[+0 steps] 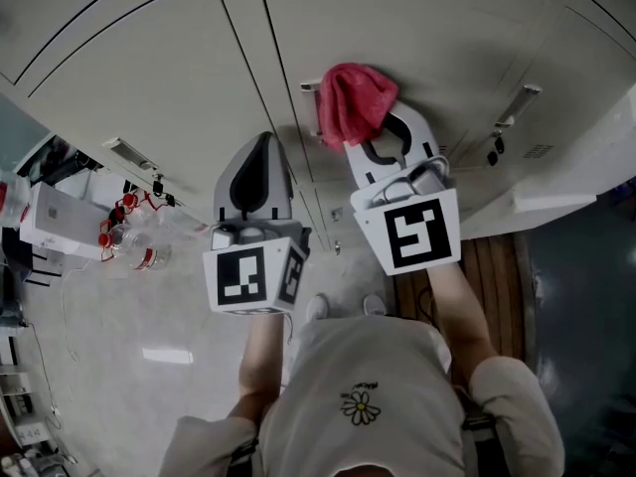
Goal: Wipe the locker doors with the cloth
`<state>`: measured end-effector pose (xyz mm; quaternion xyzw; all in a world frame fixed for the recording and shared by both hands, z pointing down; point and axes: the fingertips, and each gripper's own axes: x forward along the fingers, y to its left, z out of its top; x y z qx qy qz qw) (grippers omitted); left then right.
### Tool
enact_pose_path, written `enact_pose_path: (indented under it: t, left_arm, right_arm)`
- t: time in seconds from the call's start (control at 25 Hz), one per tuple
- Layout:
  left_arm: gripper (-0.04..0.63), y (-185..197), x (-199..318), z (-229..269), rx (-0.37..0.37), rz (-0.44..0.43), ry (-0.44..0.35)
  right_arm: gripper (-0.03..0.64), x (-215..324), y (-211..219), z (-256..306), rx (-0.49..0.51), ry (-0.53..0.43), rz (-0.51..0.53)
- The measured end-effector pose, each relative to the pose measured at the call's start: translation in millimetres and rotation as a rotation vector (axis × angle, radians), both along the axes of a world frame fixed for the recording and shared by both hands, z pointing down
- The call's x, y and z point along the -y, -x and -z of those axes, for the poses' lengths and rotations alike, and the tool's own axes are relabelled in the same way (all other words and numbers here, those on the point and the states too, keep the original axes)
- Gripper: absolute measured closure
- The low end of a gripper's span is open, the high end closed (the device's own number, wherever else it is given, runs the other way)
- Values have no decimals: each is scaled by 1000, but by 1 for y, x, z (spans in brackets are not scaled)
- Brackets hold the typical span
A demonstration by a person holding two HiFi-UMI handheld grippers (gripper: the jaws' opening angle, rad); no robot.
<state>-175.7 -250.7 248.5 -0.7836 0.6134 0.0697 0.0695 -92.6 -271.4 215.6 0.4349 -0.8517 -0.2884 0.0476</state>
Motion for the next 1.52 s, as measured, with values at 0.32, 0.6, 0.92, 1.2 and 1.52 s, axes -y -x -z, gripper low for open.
enact_pose_path:
  t: [0.32, 0.6, 0.92, 1.2, 1.52]
  left_arm:
    - [578, -11, 0, 2, -7, -6, -4]
    - [578, -26, 3, 1, -10, -19, 1]
    - [578, -50, 4, 3, -12, -35, -12]
    - [578, -63, 2, -1, -29, -24, -11]
    - [578, -74, -5, -4, -39, 13, -18]
  right_arm:
    - [577, 5, -40, 5, 51, -18, -47]
    - [577, 11, -88, 3, 75, -18, -138]
    - [577, 17, -144, 3, 62, -25, -243]
    - [577, 21, -178, 1, 41, -36, -295]
    - [577, 23, -199, 0, 27, -42, -308]
